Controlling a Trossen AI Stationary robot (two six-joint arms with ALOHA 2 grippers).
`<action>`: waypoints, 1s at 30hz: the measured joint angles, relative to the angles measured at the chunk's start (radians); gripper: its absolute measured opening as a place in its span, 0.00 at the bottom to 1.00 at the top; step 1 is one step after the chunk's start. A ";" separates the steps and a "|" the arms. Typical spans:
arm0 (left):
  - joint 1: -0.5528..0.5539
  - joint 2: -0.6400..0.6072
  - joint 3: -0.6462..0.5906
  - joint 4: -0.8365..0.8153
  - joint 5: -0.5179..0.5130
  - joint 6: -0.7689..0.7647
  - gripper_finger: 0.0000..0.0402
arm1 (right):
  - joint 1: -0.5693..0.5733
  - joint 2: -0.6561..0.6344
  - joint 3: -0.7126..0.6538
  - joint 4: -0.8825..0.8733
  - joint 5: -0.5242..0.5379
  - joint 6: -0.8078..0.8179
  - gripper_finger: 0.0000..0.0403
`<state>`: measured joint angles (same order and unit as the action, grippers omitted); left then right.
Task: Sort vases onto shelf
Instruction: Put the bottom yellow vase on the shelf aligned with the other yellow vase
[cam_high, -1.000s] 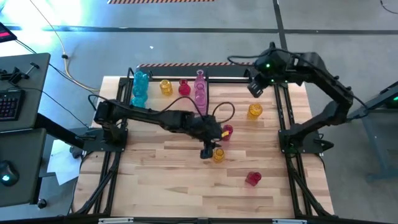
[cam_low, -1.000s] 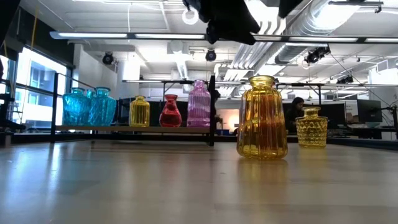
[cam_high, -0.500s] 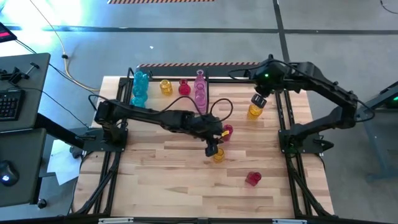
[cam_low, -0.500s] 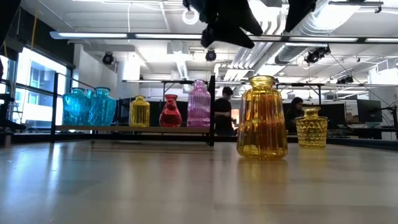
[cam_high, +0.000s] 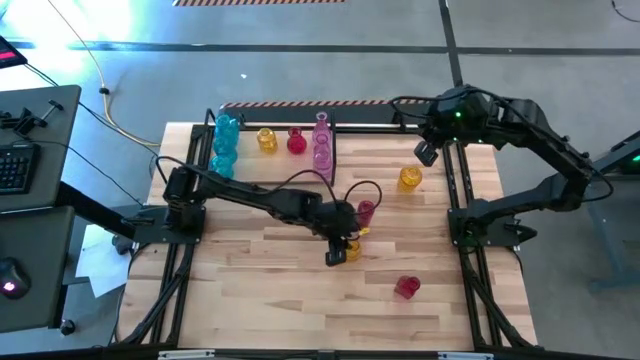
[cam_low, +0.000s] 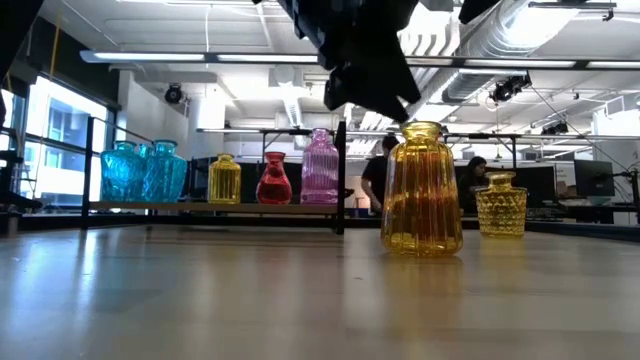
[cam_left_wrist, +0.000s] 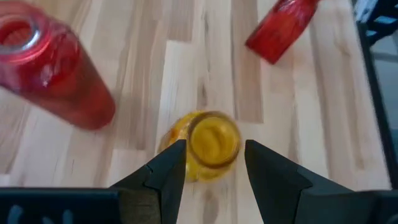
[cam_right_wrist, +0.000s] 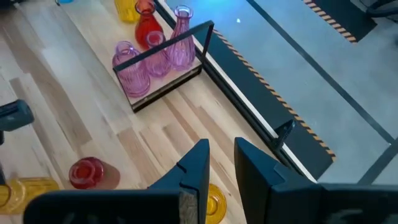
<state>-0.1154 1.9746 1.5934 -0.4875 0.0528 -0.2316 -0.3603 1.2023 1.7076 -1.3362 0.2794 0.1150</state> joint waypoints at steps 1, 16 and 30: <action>0.000 0.002 -0.001 0.002 -0.005 -0.002 0.39 | 0.000 -0.001 0.000 -0.001 0.000 0.000 0.14; 0.038 0.020 -0.001 0.016 -0.006 0.007 0.39 | 0.000 0.000 0.000 -0.006 -0.019 0.016 0.14; 0.028 0.044 -0.001 -0.015 0.039 -0.002 0.39 | 0.000 0.000 0.000 -0.006 -0.022 0.008 0.14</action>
<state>-0.0872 2.0186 1.5924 -0.5028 0.0921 -0.2340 -0.3599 1.2026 1.7081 -1.3422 0.2577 0.1228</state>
